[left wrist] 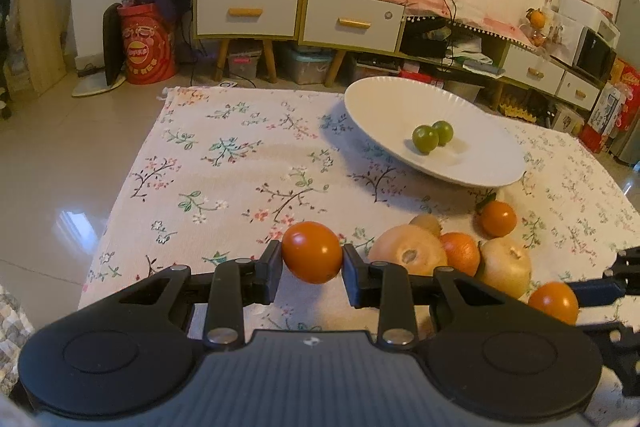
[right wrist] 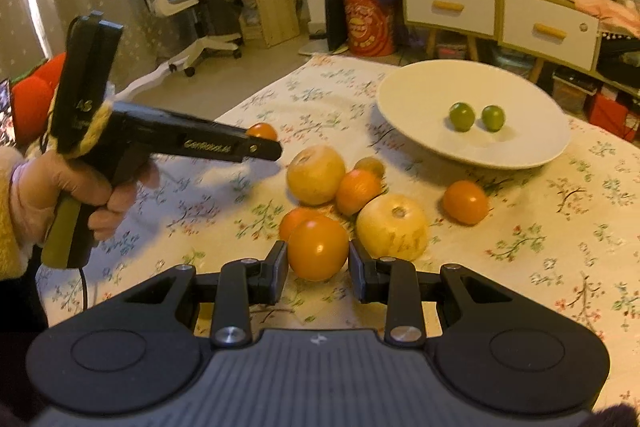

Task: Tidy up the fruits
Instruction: 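Grasp a small orange tomato with the right gripper while the left gripper grasps another, then carry both orange tomatoes onto the white plate and open both grippers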

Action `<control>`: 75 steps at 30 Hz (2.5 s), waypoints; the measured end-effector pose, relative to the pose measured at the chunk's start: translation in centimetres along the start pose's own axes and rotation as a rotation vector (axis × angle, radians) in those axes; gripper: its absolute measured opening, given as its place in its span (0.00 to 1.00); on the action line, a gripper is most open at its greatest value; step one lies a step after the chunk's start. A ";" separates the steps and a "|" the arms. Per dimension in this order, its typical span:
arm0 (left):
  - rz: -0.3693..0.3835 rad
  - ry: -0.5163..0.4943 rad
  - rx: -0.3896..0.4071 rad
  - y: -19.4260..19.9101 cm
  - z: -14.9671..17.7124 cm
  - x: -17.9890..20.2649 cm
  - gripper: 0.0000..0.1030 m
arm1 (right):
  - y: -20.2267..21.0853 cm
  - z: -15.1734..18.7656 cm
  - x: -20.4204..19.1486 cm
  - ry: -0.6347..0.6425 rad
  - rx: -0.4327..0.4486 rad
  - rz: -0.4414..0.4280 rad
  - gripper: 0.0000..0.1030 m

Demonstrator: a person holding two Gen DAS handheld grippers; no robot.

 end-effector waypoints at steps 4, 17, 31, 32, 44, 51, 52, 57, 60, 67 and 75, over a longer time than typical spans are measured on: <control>0.011 0.003 0.007 0.1 -0.5 0.4 0.12 | 0.2 -0.6 1.0 -0.017 0.018 0.027 0.28; 0.056 -0.018 0.021 0.0 -1.9 3.0 0.12 | 0.6 -2.2 4.4 -0.073 0.053 0.136 0.28; 0.091 -0.056 0.020 -2.0 -4.4 7.1 0.12 | 0.1 -4.2 8.7 -0.145 0.077 0.233 0.28; 0.093 -0.055 0.018 -2.3 -4.7 7.5 0.12 | -0.1 -4.4 9.0 -0.148 0.077 0.240 0.28; 0.079 -0.042 0.001 -6.4 -8.3 9.0 0.12 | -1.8 -6.3 11.0 -0.150 0.078 0.281 0.28; 0.120 -0.034 -0.016 -9.5 -10.4 8.5 0.12 | -3.8 -6.9 12.4 -0.125 0.055 0.294 0.28; 0.137 -0.027 -0.021 -10.0 -10.7 8.5 0.12 | -4.2 -7.0 12.5 -0.121 0.051 0.294 0.28; 0.155 0.003 -0.061 -12.5 -10.8 8.0 0.12 | -5.8 -7.2 12.7 -0.094 0.038 0.285 0.28; 0.174 0.016 -0.085 -13.5 -10.7 7.8 0.12 | -6.6 -7.4 12.7 -0.086 0.035 0.274 0.28; 0.228 0.024 -0.140 -14.5 -10.3 7.8 0.12 | -7.6 -7.2 12.7 -0.073 0.022 0.261 0.29; 0.247 0.046 -0.140 -14.2 -10.2 7.8 0.12 | -7.7 -7.3 12.7 -0.071 0.026 0.266 0.29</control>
Point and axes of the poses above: each gripper's, at about its wrist camera, not at the fingertips, and y roughly against the way its jaws point, x to its right, z to its underside, the point moved 6 cm from there along -y, roughly the way its jaws point, and after that the axes turned 2 degrees about z, right-handed, at the moved point
